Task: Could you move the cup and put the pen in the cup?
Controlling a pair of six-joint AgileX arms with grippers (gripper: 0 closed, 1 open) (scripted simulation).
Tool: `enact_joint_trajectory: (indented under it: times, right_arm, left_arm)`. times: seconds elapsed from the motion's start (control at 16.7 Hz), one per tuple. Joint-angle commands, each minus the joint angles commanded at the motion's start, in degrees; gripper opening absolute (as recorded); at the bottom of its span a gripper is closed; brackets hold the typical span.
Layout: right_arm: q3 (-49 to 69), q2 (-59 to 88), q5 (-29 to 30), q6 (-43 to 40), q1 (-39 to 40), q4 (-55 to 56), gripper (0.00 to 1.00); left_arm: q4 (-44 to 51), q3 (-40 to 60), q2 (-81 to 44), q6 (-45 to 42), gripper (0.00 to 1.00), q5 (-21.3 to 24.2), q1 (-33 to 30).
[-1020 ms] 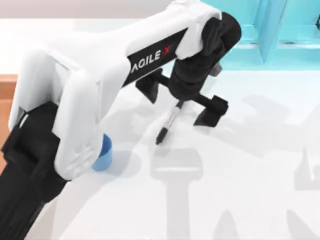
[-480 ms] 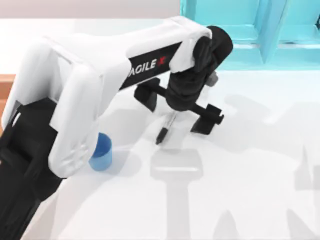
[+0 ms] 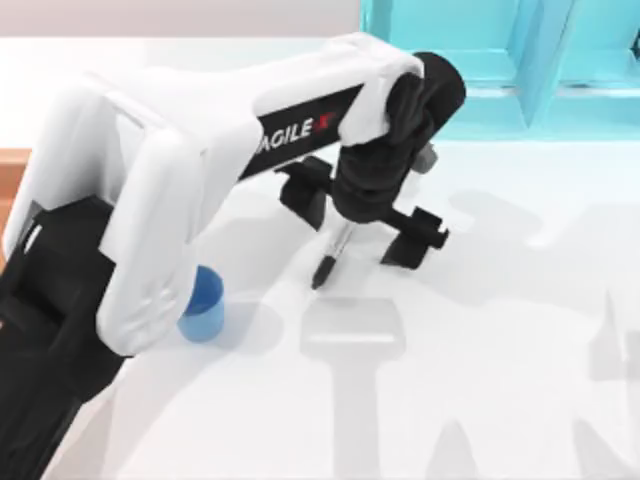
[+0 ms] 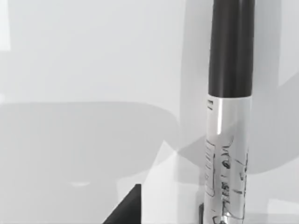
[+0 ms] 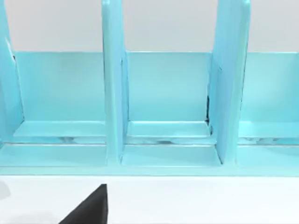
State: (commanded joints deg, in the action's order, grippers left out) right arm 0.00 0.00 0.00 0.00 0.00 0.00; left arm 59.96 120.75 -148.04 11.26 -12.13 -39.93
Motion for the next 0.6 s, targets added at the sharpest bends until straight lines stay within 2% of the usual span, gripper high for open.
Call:
enact_joint_trajectory:
  times: [0.42,0.6]
  right_arm:
    - [0.0,0.0,0.0,0.0,0.0,0.0,1.0]
    - [0.0,0.0,0.0,0.0,0.0,0.0,1.0]
  left_arm:
    - [0.0,0.0,0.0,0.0,0.02,0.0,0.0]
    - [0.0,0.0,0.0,0.0,0.0,0.0,0.0]
